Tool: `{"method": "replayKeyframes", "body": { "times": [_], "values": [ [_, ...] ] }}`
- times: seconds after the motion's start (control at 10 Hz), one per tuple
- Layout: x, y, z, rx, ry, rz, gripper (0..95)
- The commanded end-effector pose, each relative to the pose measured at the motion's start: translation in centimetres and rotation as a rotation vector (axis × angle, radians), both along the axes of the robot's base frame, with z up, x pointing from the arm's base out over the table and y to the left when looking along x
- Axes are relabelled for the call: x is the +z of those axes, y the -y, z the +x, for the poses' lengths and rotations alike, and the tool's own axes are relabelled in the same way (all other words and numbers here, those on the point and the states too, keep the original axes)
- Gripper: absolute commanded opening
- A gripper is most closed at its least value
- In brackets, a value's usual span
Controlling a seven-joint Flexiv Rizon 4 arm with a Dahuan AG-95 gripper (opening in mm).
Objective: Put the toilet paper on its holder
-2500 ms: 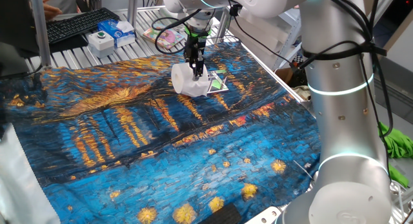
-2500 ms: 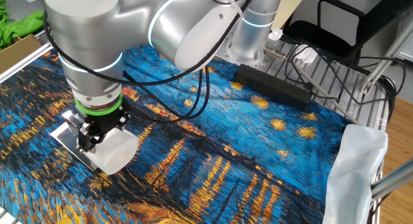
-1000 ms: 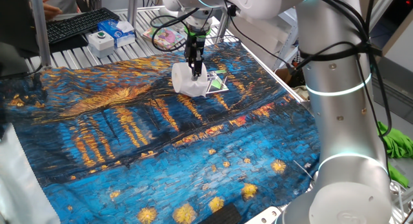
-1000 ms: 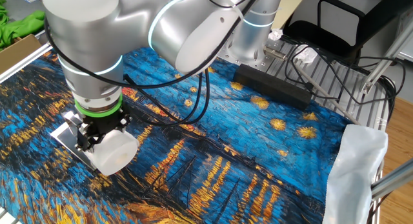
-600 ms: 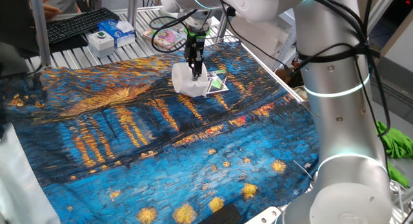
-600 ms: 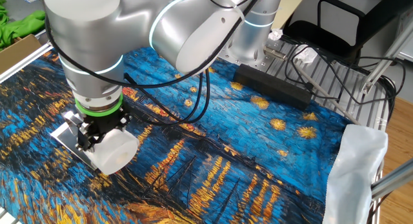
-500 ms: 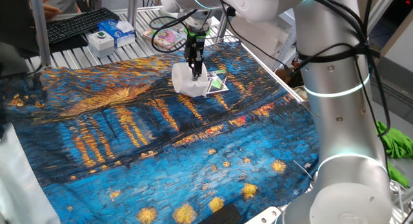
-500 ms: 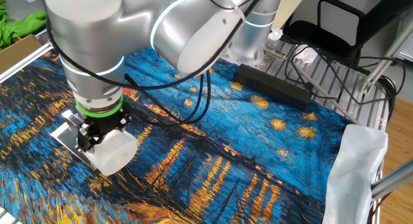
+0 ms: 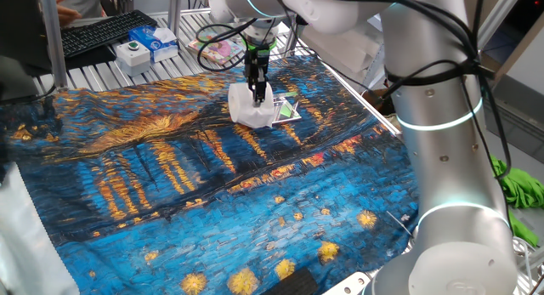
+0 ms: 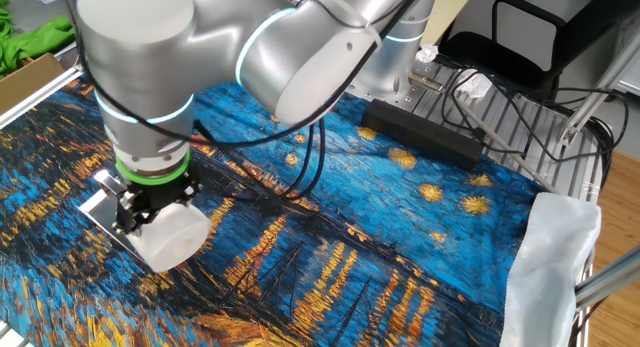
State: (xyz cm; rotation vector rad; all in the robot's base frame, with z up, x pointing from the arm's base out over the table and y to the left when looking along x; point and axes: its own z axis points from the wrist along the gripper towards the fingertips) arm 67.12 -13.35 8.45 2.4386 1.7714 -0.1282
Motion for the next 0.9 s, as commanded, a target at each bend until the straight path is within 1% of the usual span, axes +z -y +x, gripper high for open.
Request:
{"method": "replayKeyframes", "body": {
  "times": [0.1,0.3,0.5,0.9],
  "values": [
    [0.19,-0.15,-0.21,0.045,0.005,0.038,0.0],
    [0.43,-0.4,-0.23,0.053,0.002,0.045,0.0],
    [0.74,-0.77,-0.47,0.074,0.002,0.075,0.0],
    [0.53,-0.8,-0.47,0.1,-0.001,0.091,0.0]
  ]
}}
